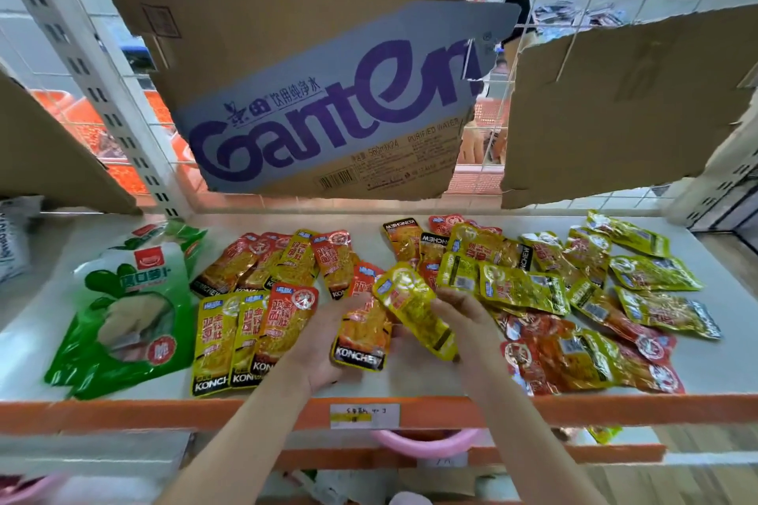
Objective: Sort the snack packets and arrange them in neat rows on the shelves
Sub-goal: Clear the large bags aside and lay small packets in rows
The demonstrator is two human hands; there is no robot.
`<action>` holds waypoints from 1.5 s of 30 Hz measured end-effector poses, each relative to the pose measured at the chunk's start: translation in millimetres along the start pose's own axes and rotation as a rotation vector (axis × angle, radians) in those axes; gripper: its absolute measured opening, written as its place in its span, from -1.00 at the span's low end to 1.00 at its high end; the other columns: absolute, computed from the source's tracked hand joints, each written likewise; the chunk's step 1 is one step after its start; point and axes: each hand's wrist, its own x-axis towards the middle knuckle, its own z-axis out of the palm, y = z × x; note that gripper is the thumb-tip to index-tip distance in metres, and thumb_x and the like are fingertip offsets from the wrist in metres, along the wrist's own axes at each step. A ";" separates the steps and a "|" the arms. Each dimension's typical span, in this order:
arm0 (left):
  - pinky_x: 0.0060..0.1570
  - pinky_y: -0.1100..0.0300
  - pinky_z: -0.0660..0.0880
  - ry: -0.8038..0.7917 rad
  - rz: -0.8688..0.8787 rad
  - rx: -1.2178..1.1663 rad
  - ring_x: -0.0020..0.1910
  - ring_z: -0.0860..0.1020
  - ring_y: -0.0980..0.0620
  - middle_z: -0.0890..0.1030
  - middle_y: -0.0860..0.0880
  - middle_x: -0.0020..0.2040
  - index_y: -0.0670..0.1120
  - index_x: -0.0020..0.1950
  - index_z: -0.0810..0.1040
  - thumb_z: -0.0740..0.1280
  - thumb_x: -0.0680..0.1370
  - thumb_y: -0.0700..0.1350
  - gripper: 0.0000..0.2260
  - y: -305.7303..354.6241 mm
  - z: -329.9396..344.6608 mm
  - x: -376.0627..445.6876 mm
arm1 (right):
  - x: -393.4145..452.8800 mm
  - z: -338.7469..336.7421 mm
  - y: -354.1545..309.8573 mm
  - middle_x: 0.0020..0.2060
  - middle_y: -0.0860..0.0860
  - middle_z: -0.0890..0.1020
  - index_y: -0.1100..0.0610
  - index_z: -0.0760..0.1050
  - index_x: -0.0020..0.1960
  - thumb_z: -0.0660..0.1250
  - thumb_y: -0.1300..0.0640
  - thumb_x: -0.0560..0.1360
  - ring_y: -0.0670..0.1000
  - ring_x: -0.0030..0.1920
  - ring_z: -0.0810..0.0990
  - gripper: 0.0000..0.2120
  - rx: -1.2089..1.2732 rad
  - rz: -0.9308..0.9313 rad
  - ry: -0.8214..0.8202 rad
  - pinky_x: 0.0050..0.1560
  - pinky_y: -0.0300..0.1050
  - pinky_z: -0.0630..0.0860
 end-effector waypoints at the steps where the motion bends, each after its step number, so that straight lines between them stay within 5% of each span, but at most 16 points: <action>1: -0.09 0.01 0.57 0.037 0.007 0.071 -0.19 0.63 -0.19 0.61 -0.30 -0.02 -0.25 0.10 0.56 0.46 0.37 -0.06 -0.61 -1.1 0.7 0.0 | -0.1 -0.1 7.8 -0.08 0.07 0.61 0.13 0.53 -0.03 0.34 0.35 0.46 0.05 -0.06 0.57 -0.84 -0.095 -0.040 -0.010 -0.10 -0.12 0.51; 3: -0.12 0.07 0.57 0.091 0.008 0.192 -0.23 0.65 -0.11 0.65 -0.24 -0.09 -0.20 0.07 0.55 0.27 0.51 -0.12 -0.79 -3.4 1.9 0.3 | -0.1 -0.2 14.0 0.04 0.06 0.59 0.13 0.51 0.09 0.37 0.33 0.45 -0.03 0.05 0.56 -0.75 -0.208 -0.087 -0.046 0.04 -0.12 0.50; 6: -0.05 0.05 0.55 0.148 0.015 0.260 -0.17 0.64 -0.11 0.65 -0.24 -0.04 -0.16 0.07 0.55 0.28 0.51 -0.17 -0.83 -5.4 1.7 2.4 | 3.0 -1.6 15.5 0.10 0.06 0.60 0.08 0.52 0.17 0.41 0.30 0.42 0.04 0.13 0.57 -0.66 -0.243 -0.077 -0.096 0.17 0.06 0.50; 9: 0.01 0.01 0.53 0.188 0.029 0.323 -0.08 0.62 -0.15 0.61 -0.27 0.08 -0.18 0.20 0.49 0.36 0.43 -0.14 -0.64 -6.2 -2.6 4.4 | 4.8 -2.2 15.8 0.02 0.05 0.64 -0.03 0.56 0.04 0.45 0.28 0.39 0.10 0.08 0.60 -0.70 -0.252 -0.076 -0.113 0.12 0.12 0.53; 13: -0.19 0.10 0.60 0.164 0.055 0.337 -0.22 0.66 -0.11 0.67 -0.22 -0.14 -0.19 0.12 0.50 0.25 0.55 -0.21 -0.83 -7.6 1.8 2.3 | 3.0 -3.9 17.6 0.00 0.27 0.60 0.07 0.53 -0.09 0.52 0.21 0.31 0.20 -0.05 0.61 -0.76 -0.123 -0.030 -0.077 -0.05 0.13 0.54; 16: -0.12 0.05 0.59 0.158 0.068 0.334 -0.16 0.65 -0.13 0.66 -0.23 -0.09 -0.18 0.15 0.48 0.26 0.55 -0.19 -0.81 -7.4 5.5 -1.2 | -1.1 -4.8 20.8 -0.07 0.28 0.58 0.10 0.44 -0.12 0.48 0.12 0.32 0.21 -0.12 0.58 -0.76 -0.127 -0.086 -0.074 -0.07 0.15 0.52; 21: 0.12 -0.04 0.49 0.161 0.103 0.310 0.05 0.61 -0.12 0.64 -0.15 0.09 -0.14 0.22 0.48 0.28 0.52 -0.17 -0.73 -8.2 6.8 -0.3 | -8.5 0.4 18.5 -0.24 0.00 0.51 0.05 0.34 -0.04 0.27 0.26 0.54 -0.10 -0.23 0.48 -0.86 -0.375 -0.332 -0.078 -0.18 -0.15 0.38; 22: 0.14 -0.02 0.48 0.164 0.115 0.299 0.04 0.61 -0.09 0.65 -0.13 0.07 -0.11 0.18 0.50 0.30 0.50 -0.16 -0.75 -8.4 8.1 -0.8 | -12.6 3.0 17.3 -0.18 -0.04 0.56 0.06 0.39 -0.01 0.27 0.17 0.54 -0.18 -0.19 0.51 -0.93 -0.432 -0.352 -0.168 -0.14 -0.19 0.41; 26: 0.23 -0.01 0.45 0.122 0.169 0.357 0.13 0.58 -0.08 0.64 -0.09 0.10 -0.06 0.20 0.48 0.34 0.44 -0.13 -0.67 -9.5 9.9 -3.3 | -24.1 4.7 18.2 0.18 -0.21 0.50 -0.03 0.58 -0.01 0.14 -0.19 0.48 -0.27 0.19 0.43 -0.67 -0.597 -0.386 -0.358 0.16 -0.36 0.35; 28: 0.09 0.12 0.53 0.117 0.194 0.394 0.04 0.62 0.03 0.68 0.00 0.01 -0.05 0.15 0.48 0.30 0.50 -0.22 -0.76 -11.8 9.5 -2.0 | -20.3 1.0 17.7 0.12 -0.12 0.51 -0.12 0.49 0.04 0.26 -0.05 0.50 -0.21 0.14 0.48 -0.87 -0.557 -0.379 -0.294 0.13 -0.28 0.41; 31: -0.16 0.30 0.54 0.175 0.253 0.447 -0.08 0.64 0.11 0.69 0.07 -0.12 -0.05 0.09 0.49 0.30 0.51 -0.29 -0.79 -14.6 10.4 -2.2 | -13.9 -5.4 21.2 0.10 -0.02 0.55 -0.15 0.37 0.15 0.40 0.19 0.46 -0.07 0.09 0.57 -0.62 -0.406 -0.194 -0.275 0.11 -0.06 0.52; 34: -0.08 0.31 0.53 0.280 0.325 0.628 0.00 0.62 0.11 0.67 0.11 -0.04 0.01 0.07 0.51 0.38 0.47 -0.12 -0.81 -16.2 12.7 -6.4 | -11.2 -10.6 18.9 -0.05 0.10 0.64 -0.07 0.44 0.06 0.42 0.21 0.44 0.11 -0.03 0.64 -0.70 -0.368 -0.146 -0.269 0.06 0.12 0.56; 38: 0.22 0.24 0.37 0.347 0.376 0.890 0.23 0.46 0.11 0.50 0.11 0.22 -0.01 0.34 0.32 0.25 0.58 -0.06 -0.67 -12.3 17.0 -8.6 | -8.6 -16.0 14.5 -0.23 0.07 0.62 0.08 0.41 -0.10 0.43 0.28 0.41 0.05 -0.23 0.61 -0.77 -0.422 -0.172 -0.150 -0.17 -0.19 0.53; 42: -0.13 0.62 0.17 0.403 0.362 1.135 0.12 0.29 0.17 0.34 0.04 0.24 -0.13 0.47 0.06 0.17 0.62 -0.14 -0.54 -7.8 22.6 -9.8 | -7.4 -20.3 11.3 -0.36 -0.02 0.48 0.09 0.34 -0.17 0.46 0.19 0.40 0.01 -0.32 0.46 -0.73 -0.656 -0.163 -0.066 -0.29 -0.16 0.35; 45: 0.06 0.62 0.07 0.415 0.354 1.273 0.32 0.29 0.04 0.24 -0.07 0.46 -0.14 0.51 -0.01 0.18 0.62 -0.07 -0.45 -12.8 21.3 -13.9 | -8.7 -16.2 8.7 -0.39 -0.02 0.44 0.12 0.34 -0.12 0.44 0.13 0.42 -0.03 -0.35 0.41 -0.74 -0.729 -0.178 -0.106 -0.39 -0.30 0.29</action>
